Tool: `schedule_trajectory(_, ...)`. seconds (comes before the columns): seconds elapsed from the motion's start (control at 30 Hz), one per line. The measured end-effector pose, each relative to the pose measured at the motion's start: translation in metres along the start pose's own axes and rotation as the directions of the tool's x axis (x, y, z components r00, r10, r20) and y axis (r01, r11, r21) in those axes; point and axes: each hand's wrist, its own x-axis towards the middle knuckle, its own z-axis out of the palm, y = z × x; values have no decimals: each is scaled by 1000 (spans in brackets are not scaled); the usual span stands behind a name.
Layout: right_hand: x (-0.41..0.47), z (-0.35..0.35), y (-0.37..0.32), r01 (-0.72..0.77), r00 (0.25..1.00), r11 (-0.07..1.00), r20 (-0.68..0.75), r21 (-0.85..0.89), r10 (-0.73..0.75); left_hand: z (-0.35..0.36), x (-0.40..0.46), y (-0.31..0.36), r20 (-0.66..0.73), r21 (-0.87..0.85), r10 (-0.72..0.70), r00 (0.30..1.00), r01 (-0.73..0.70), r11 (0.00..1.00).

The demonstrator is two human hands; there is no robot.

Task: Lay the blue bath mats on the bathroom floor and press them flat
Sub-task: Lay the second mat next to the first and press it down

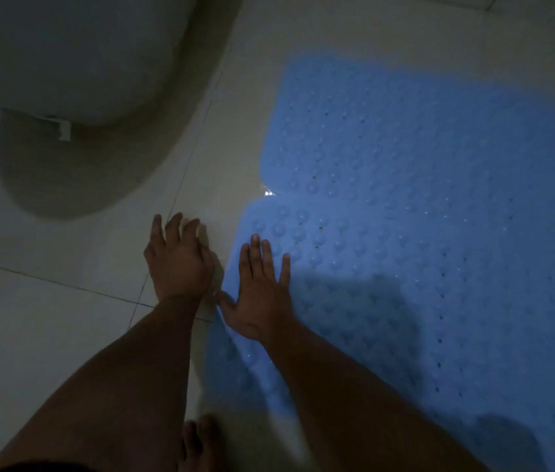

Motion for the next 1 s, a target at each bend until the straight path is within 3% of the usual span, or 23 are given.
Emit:
schedule_trajectory(0.13, 20, -60, 1, -63, 972, 977, 233, 204, 14, -9, -9, 17, 5, -50, -22, 1000, 22, 998)
schedule_trajectory(0.2, 28, -90, 15, -101, 986, 927, 160, 360, 45, -8, -19, 31, 6, -68, -7, 1000, 8, 998)
schedule_trajectory(0.33, 19, -108, 63, -120, 992, 919, 3, 376, 128, 8, -48, 67, 35, -71, 150, 988, -147, 986)
schedule_trajectory(0.43, 5, -106, 94, -130, 980, 893, -81, 431, 182, 27, -71, 93, 59, -125, 344, 937, -335, 934)
schedule_trajectory(0.53, -9, -100, 121, -102, 963, 883, -178, 458, 203, 45, -91, 115, 149, -140, 444, 884, -425, 894)
schedule_trajectory(0.7, -18, -91, 153, -57, 940, 892, -276, 448, 199, 61, -102, 120, 256, 62, 454, 853, -483, 873)
schedule_trajectory(0.8, -15, -90, 162, -19, 924, 904, -338, 428, 180, 60, -104, 121, 214, 63, 466, 859, -488, 871)
schedule_trajectory(1.0, -1, -85, 168, 82, 820, 915, -549, 395, 163, 62, -102, 125, 244, 85, 454, 857, -485, 871)
